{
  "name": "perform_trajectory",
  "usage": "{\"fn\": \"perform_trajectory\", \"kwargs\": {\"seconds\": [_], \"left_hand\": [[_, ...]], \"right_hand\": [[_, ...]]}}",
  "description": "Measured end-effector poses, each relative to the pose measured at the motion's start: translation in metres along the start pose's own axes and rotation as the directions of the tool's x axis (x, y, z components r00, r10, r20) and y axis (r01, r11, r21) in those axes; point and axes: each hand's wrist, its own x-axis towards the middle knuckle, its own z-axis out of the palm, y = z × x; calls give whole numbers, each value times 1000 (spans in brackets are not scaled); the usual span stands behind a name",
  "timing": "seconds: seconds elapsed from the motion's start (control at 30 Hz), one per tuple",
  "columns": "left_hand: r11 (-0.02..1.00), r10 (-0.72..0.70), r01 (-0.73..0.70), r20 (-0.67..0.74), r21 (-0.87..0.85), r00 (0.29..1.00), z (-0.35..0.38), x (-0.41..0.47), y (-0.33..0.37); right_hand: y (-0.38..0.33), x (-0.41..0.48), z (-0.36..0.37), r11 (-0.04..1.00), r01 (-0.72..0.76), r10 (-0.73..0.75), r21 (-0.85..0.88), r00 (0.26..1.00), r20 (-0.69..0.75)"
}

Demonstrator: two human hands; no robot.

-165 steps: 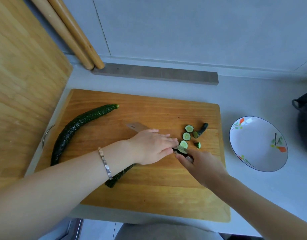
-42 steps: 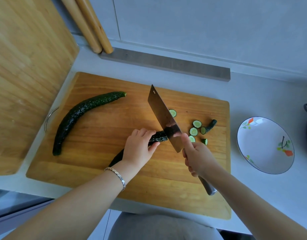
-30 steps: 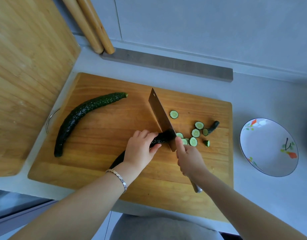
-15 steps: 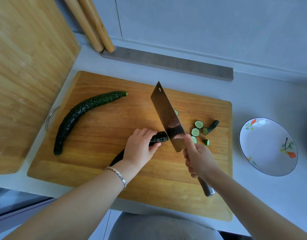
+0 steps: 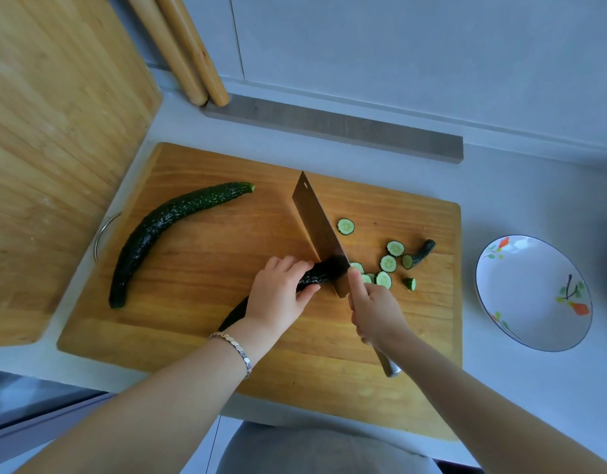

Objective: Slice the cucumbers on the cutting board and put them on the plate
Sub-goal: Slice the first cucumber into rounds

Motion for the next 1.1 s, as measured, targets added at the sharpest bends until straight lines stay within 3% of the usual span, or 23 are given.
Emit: {"fn": "perform_trajectory", "kwargs": {"seconds": [0.23, 0.73, 0.93, 1.1], "left_hand": [[1000, -11, 11, -3, -9, 1000, -2, 2, 1], [1000, -1, 1, -11, 1, 1000, -3, 1, 1], [1000, -9, 9, -7, 6, 1000, -1, 1, 2], [1000, 30, -30, 18, -1, 999, -4, 0, 2]], "right_hand": [[0, -9, -18, 983, -13, 12, 180, 1000, 8], [-9, -20, -24, 995, -56, 49, 77, 995, 89], [-1, -4, -6, 999, -12, 14, -44, 999, 41], [7, -5, -4, 996, -9, 8, 89, 1000, 9]]}}
